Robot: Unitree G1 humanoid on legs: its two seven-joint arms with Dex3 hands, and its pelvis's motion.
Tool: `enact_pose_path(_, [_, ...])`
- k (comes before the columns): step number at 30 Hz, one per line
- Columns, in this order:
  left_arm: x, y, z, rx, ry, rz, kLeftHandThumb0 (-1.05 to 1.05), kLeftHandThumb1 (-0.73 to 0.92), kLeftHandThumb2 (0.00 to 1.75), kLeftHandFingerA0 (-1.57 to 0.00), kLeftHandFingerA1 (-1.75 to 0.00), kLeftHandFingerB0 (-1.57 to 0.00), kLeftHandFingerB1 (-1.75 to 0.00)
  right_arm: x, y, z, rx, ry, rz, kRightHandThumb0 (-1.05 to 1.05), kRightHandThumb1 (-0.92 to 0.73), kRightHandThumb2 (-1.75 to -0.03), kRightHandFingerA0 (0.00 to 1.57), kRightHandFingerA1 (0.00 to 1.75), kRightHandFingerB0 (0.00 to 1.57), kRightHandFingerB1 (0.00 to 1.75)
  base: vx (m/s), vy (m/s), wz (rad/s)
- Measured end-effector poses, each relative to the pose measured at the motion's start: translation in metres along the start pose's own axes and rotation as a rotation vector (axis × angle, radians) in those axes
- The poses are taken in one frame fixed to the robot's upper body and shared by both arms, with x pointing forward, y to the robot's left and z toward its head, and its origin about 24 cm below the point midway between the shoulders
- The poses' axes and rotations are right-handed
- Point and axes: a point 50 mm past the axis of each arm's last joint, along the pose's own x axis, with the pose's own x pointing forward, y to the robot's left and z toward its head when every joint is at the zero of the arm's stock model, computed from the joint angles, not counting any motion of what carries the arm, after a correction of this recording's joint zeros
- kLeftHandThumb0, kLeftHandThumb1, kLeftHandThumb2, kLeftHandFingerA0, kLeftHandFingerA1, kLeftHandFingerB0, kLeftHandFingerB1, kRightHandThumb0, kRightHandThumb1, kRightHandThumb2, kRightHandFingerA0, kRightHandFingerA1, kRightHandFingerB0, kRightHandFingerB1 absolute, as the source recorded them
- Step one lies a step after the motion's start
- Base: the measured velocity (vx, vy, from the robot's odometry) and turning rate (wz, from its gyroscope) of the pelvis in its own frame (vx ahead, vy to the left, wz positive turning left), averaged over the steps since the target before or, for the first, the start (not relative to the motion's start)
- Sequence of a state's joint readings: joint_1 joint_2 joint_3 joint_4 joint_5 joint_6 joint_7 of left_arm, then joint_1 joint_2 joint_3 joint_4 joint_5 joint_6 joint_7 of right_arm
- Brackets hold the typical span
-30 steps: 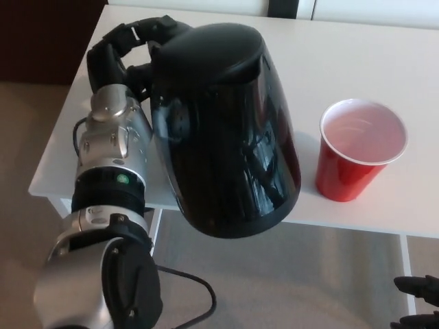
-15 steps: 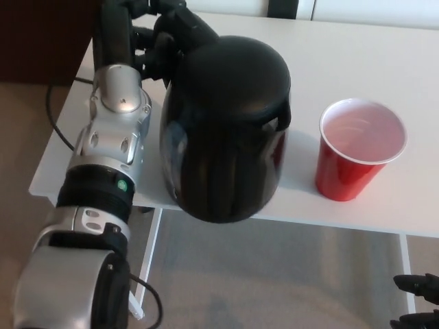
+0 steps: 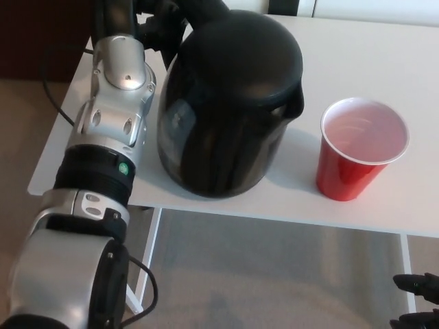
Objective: The robot walk towards a table in front and uses its left hand to pick up the pot from the base and pour water to the cup on the right hand side
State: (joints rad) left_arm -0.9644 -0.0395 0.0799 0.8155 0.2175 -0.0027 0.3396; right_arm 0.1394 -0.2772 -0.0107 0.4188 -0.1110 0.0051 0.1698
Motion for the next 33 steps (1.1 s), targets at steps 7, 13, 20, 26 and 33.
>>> enact_pose_path(7, [-0.002,-0.003,-0.009,0.014,0.031,0.019,-0.09,0.70,0.78,-0.85,-1.52,-0.82,-1.20,0.000,0.000,0.001,-0.001,-0.002,0.001,-0.29,-0.56,-0.56,0.52,0.48,0.37,0.39,0.00,0.000,0.00])
enact_pose_path(13, [-0.004,-0.005,-0.013,0.031,0.034,0.041,-0.11,0.74,0.70,-0.82,-1.52,-0.82,-1.09,0.000,0.000,0.002,-0.001,-0.005,0.002,-0.31,-0.56,-0.56,0.52,0.48,0.37,0.39,0.00,0.000,0.00])
enact_pose_path(20, [-0.001,-0.005,-0.016,0.051,0.062,0.096,-0.10,0.71,0.62,-0.83,-1.44,-0.84,-0.85,0.003,-0.002,0.007,-0.004,-0.020,-0.001,-0.29,-0.56,-0.56,0.54,0.47,0.38,0.39,0.00,0.000,0.00])
enact_pose_path(26, [0.000,-0.003,-0.016,0.056,0.079,0.183,-0.11,0.76,0.62,-0.76,-1.62,-0.77,-1.04,0.003,-0.002,0.008,-0.006,-0.024,-0.001,-0.28,-0.55,-0.56,0.55,0.47,0.37,0.39,0.00,0.000,0.00])
enact_pose_path(33, [0.002,0.002,-0.011,0.039,0.089,0.270,-0.28,0.62,0.58,-0.39,-0.78,-0.42,-0.47,0.004,-0.003,0.012,-0.008,-0.037,-0.004,-0.28,-0.55,-0.56,0.54,0.47,0.38,0.39,0.00,0.000,0.00])
